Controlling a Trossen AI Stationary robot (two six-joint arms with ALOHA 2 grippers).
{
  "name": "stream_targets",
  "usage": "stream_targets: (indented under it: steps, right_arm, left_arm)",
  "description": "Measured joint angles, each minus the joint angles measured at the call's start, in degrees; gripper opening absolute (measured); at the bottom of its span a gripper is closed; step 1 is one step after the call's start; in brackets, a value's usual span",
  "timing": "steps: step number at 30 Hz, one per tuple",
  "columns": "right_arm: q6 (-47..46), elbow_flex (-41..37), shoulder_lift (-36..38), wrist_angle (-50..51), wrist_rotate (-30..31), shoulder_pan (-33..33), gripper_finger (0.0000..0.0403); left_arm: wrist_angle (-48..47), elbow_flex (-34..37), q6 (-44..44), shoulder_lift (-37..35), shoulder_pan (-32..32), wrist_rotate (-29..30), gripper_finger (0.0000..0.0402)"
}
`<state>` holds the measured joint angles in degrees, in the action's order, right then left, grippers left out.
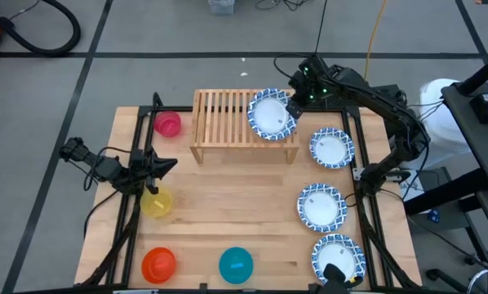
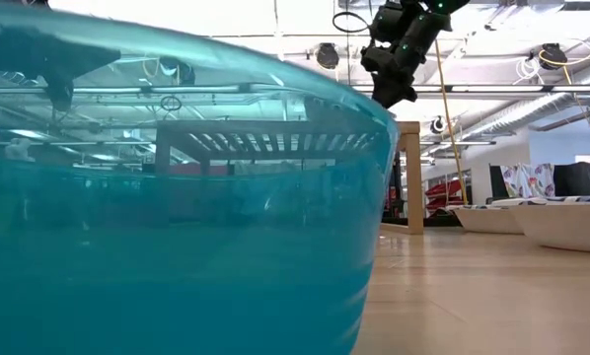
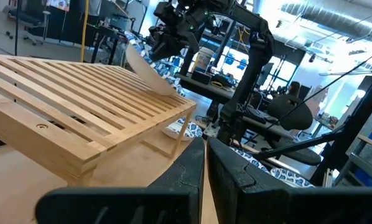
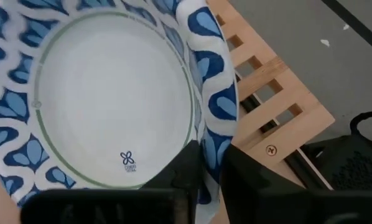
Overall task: Place and stack bowls onto a shelf
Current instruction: Put the white bowl on the shelf, then stack the white bowl on top of the white bowl on the shelf
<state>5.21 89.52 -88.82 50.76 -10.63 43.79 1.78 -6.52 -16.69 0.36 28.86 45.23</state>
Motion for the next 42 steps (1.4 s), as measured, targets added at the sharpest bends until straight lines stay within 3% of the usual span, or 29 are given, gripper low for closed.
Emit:
stream_targets:
  steps: [11, 25, 33, 39, 42]
  right_arm:
    - [0.5, 0.0, 0.0, -2.1, 0.1, 0.0, 0.0093]
    - [7.9, 0.0, 1.0, -6.4, 0.0, -0.2, 0.01]
    - [20.7, -0.1, 7.1, 0.5, 0.0, -3.8, 0.01]
    - [18.5, -0.1, 14.6, 8.3, 0.5, -8.2, 0.01]
    - [16.8, -0.1, 17.7, 14.2, 4.6, -10.3, 0.01]
  left_arm:
    - [0.0, 0.0, 0.0, 0.0, 0.0, 0.0, 0.0024]
    - [0.0, 0.0, 2.7, 0.0, 0.0, -0.1, 0.0024]
    - [0.0, 0.0, 3.1, 0.0, 0.0, -0.1, 0.0024]
    - [0.0, 0.0, 3.3, 0.0, 0.0, -0.1, 0.0024]
    - [0.0, 0.0, 3.5, 0.0, 0.0, -0.1, 0.0024]
